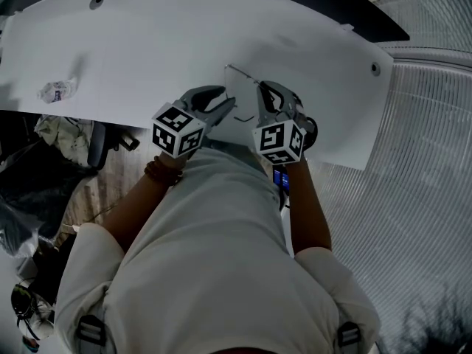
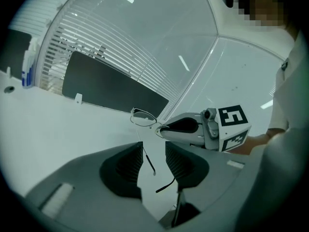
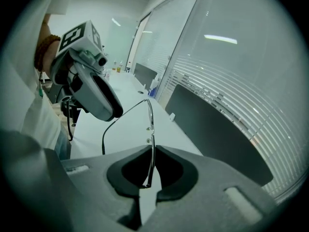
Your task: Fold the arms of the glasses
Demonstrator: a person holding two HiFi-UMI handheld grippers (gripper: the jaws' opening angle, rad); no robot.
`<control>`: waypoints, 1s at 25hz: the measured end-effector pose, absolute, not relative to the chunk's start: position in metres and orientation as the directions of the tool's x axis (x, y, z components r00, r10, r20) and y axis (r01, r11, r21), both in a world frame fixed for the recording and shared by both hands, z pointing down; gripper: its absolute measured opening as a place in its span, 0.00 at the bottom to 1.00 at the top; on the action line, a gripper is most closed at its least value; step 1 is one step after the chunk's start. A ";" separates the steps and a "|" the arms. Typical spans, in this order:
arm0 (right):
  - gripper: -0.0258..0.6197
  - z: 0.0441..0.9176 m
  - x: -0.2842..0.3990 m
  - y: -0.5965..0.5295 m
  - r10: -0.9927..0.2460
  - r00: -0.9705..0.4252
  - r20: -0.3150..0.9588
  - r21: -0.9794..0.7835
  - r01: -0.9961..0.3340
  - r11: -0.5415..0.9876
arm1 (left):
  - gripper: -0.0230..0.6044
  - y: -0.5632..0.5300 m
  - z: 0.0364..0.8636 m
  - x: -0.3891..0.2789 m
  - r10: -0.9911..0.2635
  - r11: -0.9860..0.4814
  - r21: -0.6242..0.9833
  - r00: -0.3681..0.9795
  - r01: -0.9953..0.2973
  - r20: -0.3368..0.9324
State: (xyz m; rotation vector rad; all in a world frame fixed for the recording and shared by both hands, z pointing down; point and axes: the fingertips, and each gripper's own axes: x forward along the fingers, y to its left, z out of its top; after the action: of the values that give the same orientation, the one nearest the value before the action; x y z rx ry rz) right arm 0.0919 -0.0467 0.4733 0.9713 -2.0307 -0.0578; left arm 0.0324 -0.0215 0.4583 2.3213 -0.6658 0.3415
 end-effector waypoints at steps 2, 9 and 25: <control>0.06 0.473 0.087 -0.044 -0.658 -0.328 0.678 0.387 -0.602 0.699 | 0.28 -0.021 0.455 0.035 -0.366 -0.631 0.560 0.842 -0.538 0.397; 0.06 0.470 0.079 -0.040 -0.670 -0.323 0.668 0.429 -0.568 0.702 | 0.28 -0.025 0.438 0.045 -0.362 -0.652 0.564 0.861 -0.508 0.357; 0.06 0.465 0.089 -0.048 -0.700 -0.294 0.651 0.420 -0.629 0.655 | 0.31 -0.013 0.451 0.036 -0.338 -0.612 0.603 0.859 -0.511 0.385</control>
State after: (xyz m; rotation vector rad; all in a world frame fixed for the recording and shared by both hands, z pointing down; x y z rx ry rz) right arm 0.0886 -0.0475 0.4652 1.0329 -2.0076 -0.1043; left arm 0.0360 -0.0134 0.4509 2.2838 -0.6118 0.3011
